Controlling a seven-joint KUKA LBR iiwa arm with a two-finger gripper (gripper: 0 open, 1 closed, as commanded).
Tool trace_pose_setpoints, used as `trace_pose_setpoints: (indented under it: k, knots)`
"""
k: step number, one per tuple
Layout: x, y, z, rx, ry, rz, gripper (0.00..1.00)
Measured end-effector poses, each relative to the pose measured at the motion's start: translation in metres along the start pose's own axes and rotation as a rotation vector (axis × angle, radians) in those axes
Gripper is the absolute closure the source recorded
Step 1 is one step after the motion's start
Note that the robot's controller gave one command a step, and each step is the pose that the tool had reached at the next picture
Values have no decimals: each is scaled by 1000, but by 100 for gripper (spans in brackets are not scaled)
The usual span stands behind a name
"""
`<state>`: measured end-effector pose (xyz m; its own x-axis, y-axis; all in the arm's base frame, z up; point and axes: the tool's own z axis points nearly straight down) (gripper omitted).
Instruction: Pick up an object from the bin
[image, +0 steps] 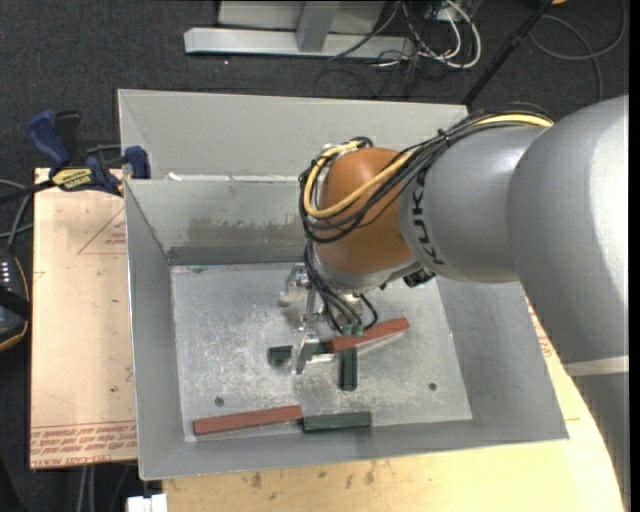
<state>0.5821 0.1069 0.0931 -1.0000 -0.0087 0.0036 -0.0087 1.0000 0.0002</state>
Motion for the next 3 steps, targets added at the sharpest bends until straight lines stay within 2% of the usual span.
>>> trace_pose_setpoints:
  k: [1, 2, 3]
  knots:
    - [17, -17, 13, -4, -35, -197, 100]
    - [17, -17, 13, -5, -35, -197, 100]
    - [-12, 0, -155, -1, -15, -237, 100]
